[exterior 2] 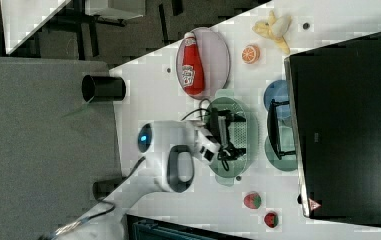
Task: Drag strainer left to right.
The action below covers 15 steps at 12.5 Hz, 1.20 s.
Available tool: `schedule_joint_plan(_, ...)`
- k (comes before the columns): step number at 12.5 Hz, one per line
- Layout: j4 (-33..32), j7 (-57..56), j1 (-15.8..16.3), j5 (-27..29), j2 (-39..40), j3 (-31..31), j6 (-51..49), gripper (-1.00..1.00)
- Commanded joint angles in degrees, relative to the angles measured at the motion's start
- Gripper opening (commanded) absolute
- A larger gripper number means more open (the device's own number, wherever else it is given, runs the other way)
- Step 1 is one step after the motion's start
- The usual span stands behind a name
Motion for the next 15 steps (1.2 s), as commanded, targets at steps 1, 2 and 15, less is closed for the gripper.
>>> schedule_joint_plan(1, 3.9, -16.67, 0.33, 0.85, -11.89, 3.06, -6.56, 1.0)
schedule_joint_plan(2, 5.94, -18.99, 0.34, 0.86, -14.9, 3.64, -11.87, 1.0)
schedule_joint_plan(15, 32.31, -35.98, 0.42, 12.78, -28.44, 5.18, -57.92, 1.0)
